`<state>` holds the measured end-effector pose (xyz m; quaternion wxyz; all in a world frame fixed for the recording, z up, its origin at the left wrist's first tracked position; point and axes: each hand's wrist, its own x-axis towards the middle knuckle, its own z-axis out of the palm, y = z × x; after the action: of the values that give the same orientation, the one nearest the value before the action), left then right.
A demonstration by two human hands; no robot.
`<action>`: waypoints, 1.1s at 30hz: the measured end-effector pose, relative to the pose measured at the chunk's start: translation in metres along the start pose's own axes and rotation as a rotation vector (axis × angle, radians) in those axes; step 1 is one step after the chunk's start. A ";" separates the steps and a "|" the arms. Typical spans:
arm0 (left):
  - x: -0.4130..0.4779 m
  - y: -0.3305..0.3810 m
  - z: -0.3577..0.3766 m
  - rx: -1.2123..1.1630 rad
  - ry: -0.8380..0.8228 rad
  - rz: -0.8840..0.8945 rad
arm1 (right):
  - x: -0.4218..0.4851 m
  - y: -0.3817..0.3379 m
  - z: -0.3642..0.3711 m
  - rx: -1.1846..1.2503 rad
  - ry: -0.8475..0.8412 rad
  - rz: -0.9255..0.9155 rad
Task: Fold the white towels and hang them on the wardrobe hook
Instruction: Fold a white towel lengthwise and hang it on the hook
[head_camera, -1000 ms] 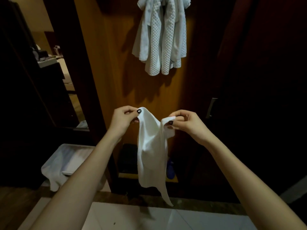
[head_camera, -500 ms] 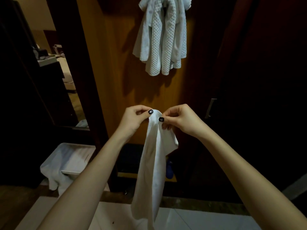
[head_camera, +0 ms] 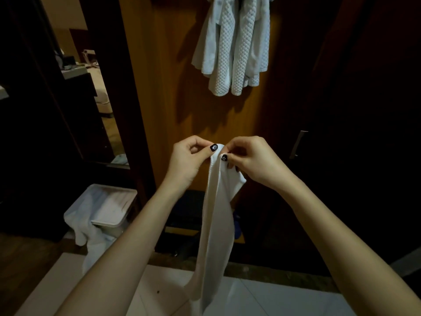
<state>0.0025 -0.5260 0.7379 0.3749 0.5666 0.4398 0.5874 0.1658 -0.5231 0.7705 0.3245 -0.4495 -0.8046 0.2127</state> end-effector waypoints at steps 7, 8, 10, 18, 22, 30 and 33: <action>-0.010 0.001 -0.006 0.002 0.028 0.015 | 0.001 -0.009 0.004 0.129 0.021 0.061; -0.011 0.002 -0.007 0.003 0.025 0.017 | 0.001 -0.010 0.005 0.137 0.019 0.064; -0.013 0.002 -0.008 0.009 0.025 0.024 | 0.002 -0.012 0.007 0.142 0.020 0.067; -0.017 0.005 -0.019 0.002 -0.130 0.035 | 0.004 -0.013 0.009 0.092 0.076 0.044; -0.016 0.005 -0.015 -0.029 -0.108 0.049 | 0.005 -0.015 0.004 0.081 0.056 0.008; 0.008 0.020 -0.022 -0.117 0.045 0.124 | -0.015 0.007 -0.006 -0.019 -0.191 0.112; 0.019 0.022 -0.029 -0.119 0.097 0.135 | -0.026 0.013 -0.014 -0.162 -0.163 0.133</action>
<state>-0.0267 -0.5180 0.7658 0.3457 0.5428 0.3826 0.6630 0.1932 -0.5387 0.7636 0.2060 -0.5080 -0.8112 0.2036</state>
